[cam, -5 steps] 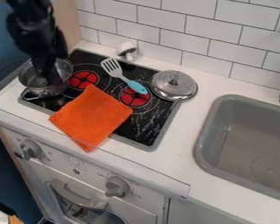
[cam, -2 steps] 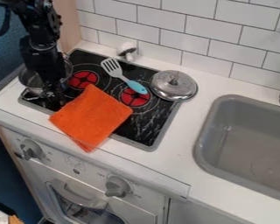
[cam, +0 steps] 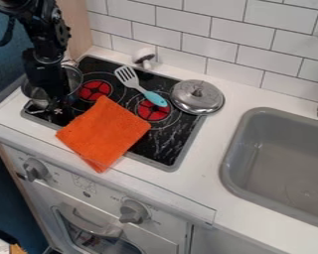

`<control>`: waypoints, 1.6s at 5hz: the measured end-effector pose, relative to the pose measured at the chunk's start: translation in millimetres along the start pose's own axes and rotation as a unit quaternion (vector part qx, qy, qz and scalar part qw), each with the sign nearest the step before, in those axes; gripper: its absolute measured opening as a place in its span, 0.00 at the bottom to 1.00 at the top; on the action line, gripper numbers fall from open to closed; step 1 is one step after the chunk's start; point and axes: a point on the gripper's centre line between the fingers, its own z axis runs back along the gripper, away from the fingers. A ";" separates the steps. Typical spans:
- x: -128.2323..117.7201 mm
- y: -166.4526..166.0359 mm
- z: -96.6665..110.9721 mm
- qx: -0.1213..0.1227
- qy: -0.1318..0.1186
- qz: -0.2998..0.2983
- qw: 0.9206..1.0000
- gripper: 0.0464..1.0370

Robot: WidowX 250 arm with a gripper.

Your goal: Moved the silver pot to the right side of the stove

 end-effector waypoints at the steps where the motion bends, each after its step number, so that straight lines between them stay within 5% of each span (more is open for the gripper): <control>1: -1.9 1.0 -0.1 0.000 0.000 -0.001 1.000 0.33; 2: -2.4 2.5 -0.5 0.001 0.002 0.003 1.000 0.11; 4: -1.5 4.4 3.6 -0.005 -0.016 -0.014 1.000 0.03; 6: -0.4 -2.0 59.0 -0.081 0.006 -0.029 0.996 0.03; 7: -17.7 10.2 87.1 -0.110 0.042 -0.052 0.992 0.03; 8: -50.0 37.3 105.8 -0.101 0.101 -0.098 0.985 0.03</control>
